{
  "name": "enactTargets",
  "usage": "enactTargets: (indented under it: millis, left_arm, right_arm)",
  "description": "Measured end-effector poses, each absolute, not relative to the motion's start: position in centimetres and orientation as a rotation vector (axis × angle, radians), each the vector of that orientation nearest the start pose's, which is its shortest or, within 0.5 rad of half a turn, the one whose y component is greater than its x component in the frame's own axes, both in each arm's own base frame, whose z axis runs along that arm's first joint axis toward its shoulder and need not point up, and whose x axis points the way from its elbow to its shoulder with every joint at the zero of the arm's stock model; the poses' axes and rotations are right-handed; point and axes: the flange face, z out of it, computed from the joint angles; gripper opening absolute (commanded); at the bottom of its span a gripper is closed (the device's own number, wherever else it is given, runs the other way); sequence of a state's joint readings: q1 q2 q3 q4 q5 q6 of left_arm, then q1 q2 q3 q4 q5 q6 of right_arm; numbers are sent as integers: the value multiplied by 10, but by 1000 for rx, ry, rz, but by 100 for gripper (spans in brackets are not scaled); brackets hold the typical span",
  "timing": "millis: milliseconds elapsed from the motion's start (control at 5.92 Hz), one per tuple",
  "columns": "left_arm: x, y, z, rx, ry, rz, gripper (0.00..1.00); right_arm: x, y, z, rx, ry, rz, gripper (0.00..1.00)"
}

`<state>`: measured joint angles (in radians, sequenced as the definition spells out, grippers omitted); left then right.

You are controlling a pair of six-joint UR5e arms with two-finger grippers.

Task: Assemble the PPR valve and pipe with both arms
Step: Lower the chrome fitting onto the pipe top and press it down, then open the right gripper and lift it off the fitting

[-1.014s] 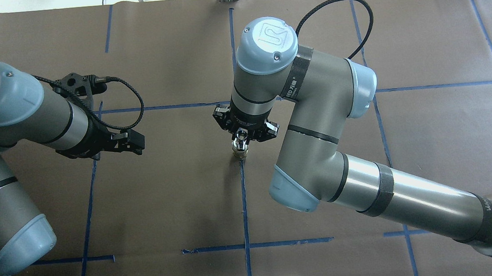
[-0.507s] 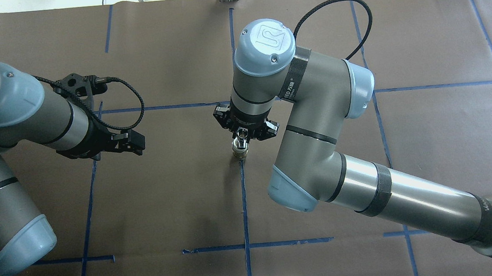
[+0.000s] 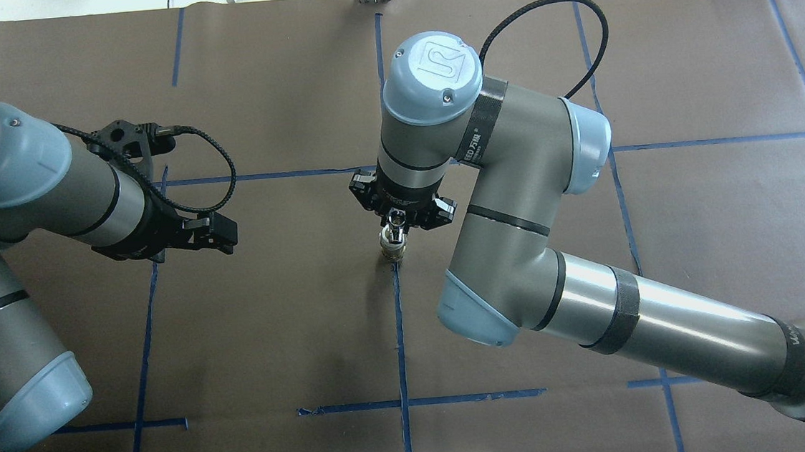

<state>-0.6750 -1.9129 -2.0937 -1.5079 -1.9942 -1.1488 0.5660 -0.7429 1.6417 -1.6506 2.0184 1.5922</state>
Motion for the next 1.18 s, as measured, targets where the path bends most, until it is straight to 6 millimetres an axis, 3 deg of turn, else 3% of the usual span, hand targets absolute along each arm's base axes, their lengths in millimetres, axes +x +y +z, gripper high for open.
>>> enactTargets:
  millis: [507,676,845,1183]
  left_arm:
    - [357,-404,256,71,882,-66,100]
    - [357,-404,255,71,882,-66,100]
    - [357,-404,255,71,883,-67,100]
    - [355,-404,254,72,885,-68,100]
  right_arm:
    - [-537,-445,131,-192,-892,360,10]
    - [-538,-445,131,-192,-891,360,46]
    - [-538,-445,132,-193,-889,361,75]
    - [-541,-447,136,-196,-881,364,77]
